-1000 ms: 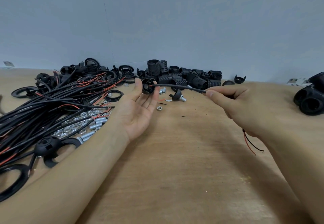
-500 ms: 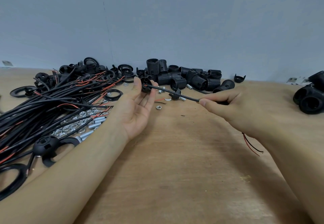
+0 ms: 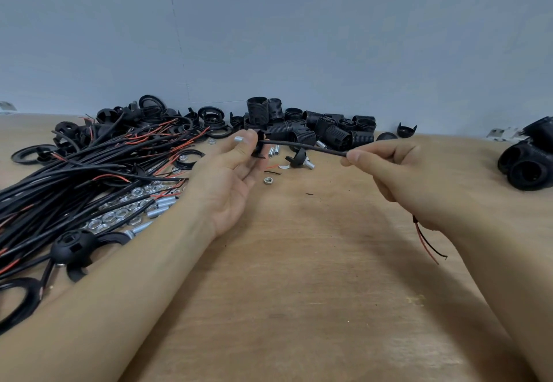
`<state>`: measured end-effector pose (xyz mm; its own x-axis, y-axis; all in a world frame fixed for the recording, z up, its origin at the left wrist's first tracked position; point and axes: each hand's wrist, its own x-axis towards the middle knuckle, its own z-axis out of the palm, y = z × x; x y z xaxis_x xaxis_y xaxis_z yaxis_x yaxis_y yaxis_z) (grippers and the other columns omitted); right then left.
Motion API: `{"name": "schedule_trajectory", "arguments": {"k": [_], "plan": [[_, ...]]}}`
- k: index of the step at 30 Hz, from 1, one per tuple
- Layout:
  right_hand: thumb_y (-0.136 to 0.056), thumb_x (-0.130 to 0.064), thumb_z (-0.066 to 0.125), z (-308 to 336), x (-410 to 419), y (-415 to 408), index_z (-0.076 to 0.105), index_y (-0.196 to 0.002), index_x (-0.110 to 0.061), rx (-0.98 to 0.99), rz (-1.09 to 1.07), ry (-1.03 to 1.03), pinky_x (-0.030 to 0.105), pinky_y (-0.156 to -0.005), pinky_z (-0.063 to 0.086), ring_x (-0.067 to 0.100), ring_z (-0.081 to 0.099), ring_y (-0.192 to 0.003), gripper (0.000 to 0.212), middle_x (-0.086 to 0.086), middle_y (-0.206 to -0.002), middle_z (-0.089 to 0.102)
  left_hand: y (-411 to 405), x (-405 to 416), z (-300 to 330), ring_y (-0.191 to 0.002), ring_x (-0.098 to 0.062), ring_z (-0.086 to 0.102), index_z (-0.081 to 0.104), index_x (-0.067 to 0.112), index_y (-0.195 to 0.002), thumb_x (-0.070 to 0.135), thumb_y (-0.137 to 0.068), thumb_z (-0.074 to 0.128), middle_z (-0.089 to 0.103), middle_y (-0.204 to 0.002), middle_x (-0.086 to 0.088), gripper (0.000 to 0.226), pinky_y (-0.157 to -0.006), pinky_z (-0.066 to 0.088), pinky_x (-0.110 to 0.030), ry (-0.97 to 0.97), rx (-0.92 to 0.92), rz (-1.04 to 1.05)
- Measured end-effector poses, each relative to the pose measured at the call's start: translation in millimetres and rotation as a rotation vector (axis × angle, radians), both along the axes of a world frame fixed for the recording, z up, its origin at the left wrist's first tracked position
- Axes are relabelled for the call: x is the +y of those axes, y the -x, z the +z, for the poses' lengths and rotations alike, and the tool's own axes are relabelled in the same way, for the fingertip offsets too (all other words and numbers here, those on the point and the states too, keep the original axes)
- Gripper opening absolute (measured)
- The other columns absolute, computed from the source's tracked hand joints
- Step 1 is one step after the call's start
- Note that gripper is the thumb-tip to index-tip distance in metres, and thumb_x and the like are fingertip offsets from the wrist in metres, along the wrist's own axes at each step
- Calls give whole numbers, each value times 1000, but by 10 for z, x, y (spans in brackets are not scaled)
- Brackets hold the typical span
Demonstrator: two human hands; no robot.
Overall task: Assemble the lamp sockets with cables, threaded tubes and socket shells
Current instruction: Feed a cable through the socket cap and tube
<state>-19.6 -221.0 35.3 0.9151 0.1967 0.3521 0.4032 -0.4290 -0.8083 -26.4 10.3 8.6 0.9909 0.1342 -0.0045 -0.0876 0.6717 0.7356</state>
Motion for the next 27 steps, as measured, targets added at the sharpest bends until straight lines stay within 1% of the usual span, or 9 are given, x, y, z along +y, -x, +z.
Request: {"name": "schedule_trajectory", "arguments": {"k": [2, 6, 8, 11, 15, 18, 20, 23, 27], "plan": [[-92, -27, 64, -3, -20, -24, 78, -80, -19, 89, 40, -81, 14, -37, 20, 12, 20, -36, 20, 6, -46, 28, 12, -27, -15, -87, -16, 72, 69, 14, -83, 20, -69, 74, 74, -87, -2, 16, -77, 59, -24, -83, -37, -17], [-90, -21, 66, -66, 5, -63, 76, -78, -10, 260, 136, -247, 18, -42, 18, 13, 16, -39, 19, -3, -45, 22, 38, -29, 4, -82, -14, 72, 76, 20, -63, 25, -71, 73, 73, -77, 2, 9, -72, 57, -22, -153, -81, -33], [-83, -23, 71, -69, 15, -60, 76, -79, -7, 372, 214, -298, 16, -41, 18, 10, 16, -38, 17, -6, -46, 21, 36, -24, 3, -77, -15, 70, 74, 18, -76, 23, -69, 76, 72, -76, 1, 9, -70, 56, -22, -173, -87, 6], [-77, -30, 71, -67, 78, -23, 75, -83, -6, 551, 291, -363, 15, -36, 18, 6, 16, -36, 25, -7, -45, 22, 58, -64, -22, -80, -19, 70, 68, 11, -92, 26, -58, 83, 74, -82, -3, 40, -71, 57, -25, -331, -137, 41], [-94, -33, 56, -96, 209, 10, 64, -70, -13, 692, 252, -508, 15, -33, 15, 4, 17, -34, 32, -6, -49, 28, 133, -198, -81, -89, -20, 74, 74, 16, -92, 39, -67, 77, 77, -95, -5, 35, -68, 57, -25, -534, -192, -17], [-98, -29, 52, -117, 261, 23, 49, -87, -13, 731, 233, -593, 14, -30, 18, 4, 25, -37, 20, -2, -57, 40, 130, -200, -97, -90, -24, 74, 74, 9, -100, 29, -79, 69, 77, -99, -10, 30, -69, 56, -26, -537, -187, -67], [-100, -27, 49, -128, 284, 30, 51, -82, -11, 737, 253, -667, 15, -30, 21, 7, 31, -41, 24, 1, -62, 45, 141, -197, -99, -92, -24, 73, 75, 8, -103, 26, -78, 69, 76, -101, -13, 31, -71, 55, -26, -553, -202, -124], [-100, -26, 46, -128, 302, 21, 53, -75, -10, 734, 286, -807, 15, -30, 26, 8, 38, -42, 31, 5, -63, 50, 155, -230, -95, -78, -20, 72, 76, 5, -102, 23, -77, 70, 75, -100, -15, 31, -70, 56, -25, -474, -194, -175], [-92, -16, 49, -90, 213, -31, 65, -94, 0, 753, 325, -975, 23, -49, 53, 19, 64, -59, 22, 15, -77, 70, 107, -195, -45, -70, -9, 68, 80, 10, -85, 25, -79, 70, 75, -88, -5, 19, -69, 56, -20, -194, -81, -125]]}}
